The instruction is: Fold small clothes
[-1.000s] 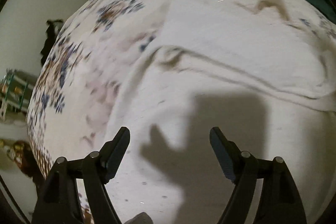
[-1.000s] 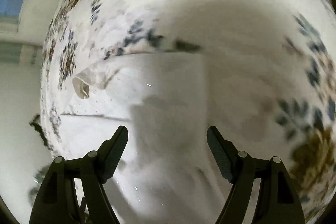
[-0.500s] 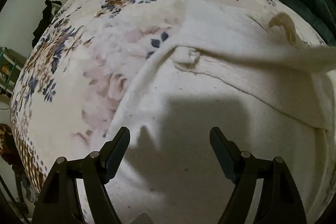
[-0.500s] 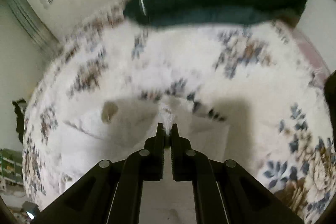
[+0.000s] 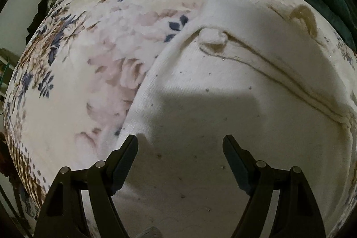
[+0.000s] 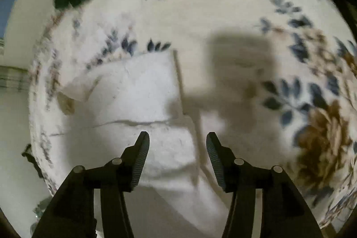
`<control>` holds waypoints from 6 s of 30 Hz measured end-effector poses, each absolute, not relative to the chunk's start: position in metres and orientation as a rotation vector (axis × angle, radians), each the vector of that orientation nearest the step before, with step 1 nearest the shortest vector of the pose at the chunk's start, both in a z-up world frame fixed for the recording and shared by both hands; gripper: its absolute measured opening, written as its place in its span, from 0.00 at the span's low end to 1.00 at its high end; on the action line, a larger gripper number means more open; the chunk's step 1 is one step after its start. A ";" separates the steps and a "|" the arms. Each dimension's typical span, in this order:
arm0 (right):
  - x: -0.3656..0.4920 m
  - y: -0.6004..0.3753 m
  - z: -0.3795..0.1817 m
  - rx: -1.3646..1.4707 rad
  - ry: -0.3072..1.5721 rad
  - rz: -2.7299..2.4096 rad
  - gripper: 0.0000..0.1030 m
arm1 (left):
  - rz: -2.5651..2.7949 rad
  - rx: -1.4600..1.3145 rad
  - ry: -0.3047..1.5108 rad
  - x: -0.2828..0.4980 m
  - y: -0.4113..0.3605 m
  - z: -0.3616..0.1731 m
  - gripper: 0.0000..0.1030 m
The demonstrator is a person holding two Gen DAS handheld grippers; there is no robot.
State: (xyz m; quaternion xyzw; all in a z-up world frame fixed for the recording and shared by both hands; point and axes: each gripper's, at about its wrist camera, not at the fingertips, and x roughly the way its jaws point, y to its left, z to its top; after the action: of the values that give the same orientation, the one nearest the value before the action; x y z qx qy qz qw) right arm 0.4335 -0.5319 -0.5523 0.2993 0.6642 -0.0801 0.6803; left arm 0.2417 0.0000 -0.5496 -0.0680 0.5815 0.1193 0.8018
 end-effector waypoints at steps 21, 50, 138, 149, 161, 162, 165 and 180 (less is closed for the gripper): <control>0.478 -0.569 -0.526 0.612 1.413 -0.069 0.43 | 0.260 -0.187 1.171 0.249 -0.002 -0.530 0.87; 0.553 -0.668 -0.597 0.526 1.706 0.285 0.46 | 0.032 0.000 1.437 0.135 -0.289 -0.536 0.99; 0.121 -0.309 -0.582 0.713 1.795 0.095 0.02 | -0.015 -0.475 1.360 0.126 0.080 -0.537 0.06; 0.138 -0.251 -0.626 0.583 1.893 0.051 0.03 | -0.063 -0.571 1.459 0.135 0.126 -0.584 0.07; 0.144 -0.298 -0.605 0.787 1.894 0.241 0.61 | -0.239 -0.686 1.437 0.150 0.143 -0.573 0.62; 0.144 -0.307 -0.609 0.813 1.879 0.219 0.61 | -0.256 -0.695 1.450 0.154 0.142 -0.580 0.62; 0.142 -0.316 -0.629 0.948 1.826 0.187 0.61 | -0.316 -0.707 1.490 0.165 0.126 -0.597 0.62; 0.134 -0.276 -0.635 1.223 1.669 0.297 0.14 | -0.427 -0.720 1.476 0.160 0.118 -0.568 0.10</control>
State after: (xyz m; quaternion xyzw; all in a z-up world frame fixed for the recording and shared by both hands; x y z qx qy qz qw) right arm 0.1340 -0.2761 -0.6346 0.5061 0.6906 0.1230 0.5018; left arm 0.1603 0.1185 -0.5684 -0.3184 0.6524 -0.1888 0.6613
